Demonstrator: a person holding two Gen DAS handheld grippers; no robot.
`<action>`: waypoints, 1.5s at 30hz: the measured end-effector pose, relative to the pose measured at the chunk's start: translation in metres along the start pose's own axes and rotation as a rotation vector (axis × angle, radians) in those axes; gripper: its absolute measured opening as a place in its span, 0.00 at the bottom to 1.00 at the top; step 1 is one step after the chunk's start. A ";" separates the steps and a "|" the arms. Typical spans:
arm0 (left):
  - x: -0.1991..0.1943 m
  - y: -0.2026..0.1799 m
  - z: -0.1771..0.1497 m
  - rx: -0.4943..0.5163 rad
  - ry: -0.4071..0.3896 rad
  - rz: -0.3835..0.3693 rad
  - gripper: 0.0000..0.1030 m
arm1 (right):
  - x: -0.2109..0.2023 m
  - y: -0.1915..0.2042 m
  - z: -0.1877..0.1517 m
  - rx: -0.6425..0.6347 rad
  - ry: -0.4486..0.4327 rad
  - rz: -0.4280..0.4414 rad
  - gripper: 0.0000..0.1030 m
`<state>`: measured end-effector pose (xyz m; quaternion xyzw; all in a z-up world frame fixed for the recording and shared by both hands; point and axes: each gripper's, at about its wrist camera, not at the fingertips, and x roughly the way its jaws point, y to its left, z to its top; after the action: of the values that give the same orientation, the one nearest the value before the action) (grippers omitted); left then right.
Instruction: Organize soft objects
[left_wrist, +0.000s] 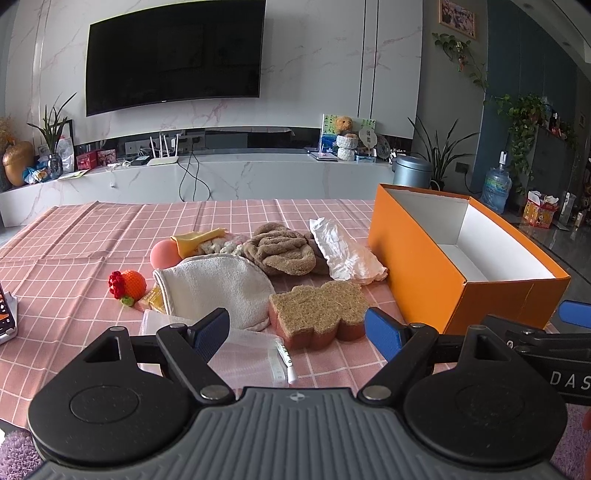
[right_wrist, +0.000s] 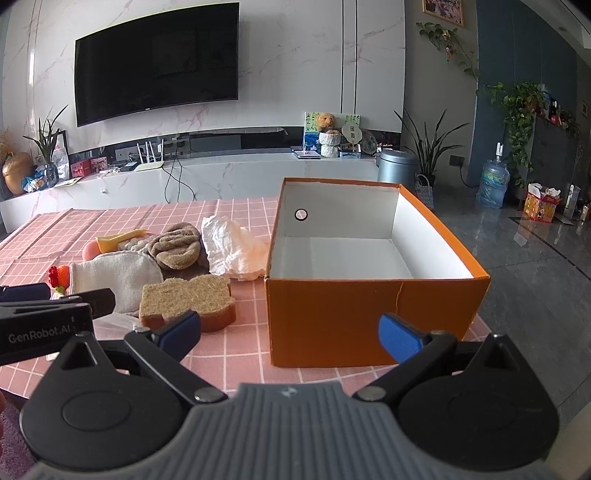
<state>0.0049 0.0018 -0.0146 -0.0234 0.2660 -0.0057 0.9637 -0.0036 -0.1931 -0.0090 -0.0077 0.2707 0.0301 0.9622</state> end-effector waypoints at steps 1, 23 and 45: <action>0.000 0.000 0.000 0.000 0.000 0.000 0.95 | 0.000 0.000 0.000 0.000 0.000 0.000 0.98; 0.002 0.000 -0.002 0.001 0.012 0.000 0.95 | 0.004 0.001 -0.001 -0.004 0.026 -0.009 0.98; 0.003 -0.002 -0.003 0.002 0.015 -0.004 0.95 | 0.006 0.001 -0.001 -0.007 0.037 -0.010 0.98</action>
<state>0.0055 -0.0002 -0.0189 -0.0232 0.2731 -0.0080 0.9617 0.0009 -0.1918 -0.0129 -0.0132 0.2882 0.0261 0.9571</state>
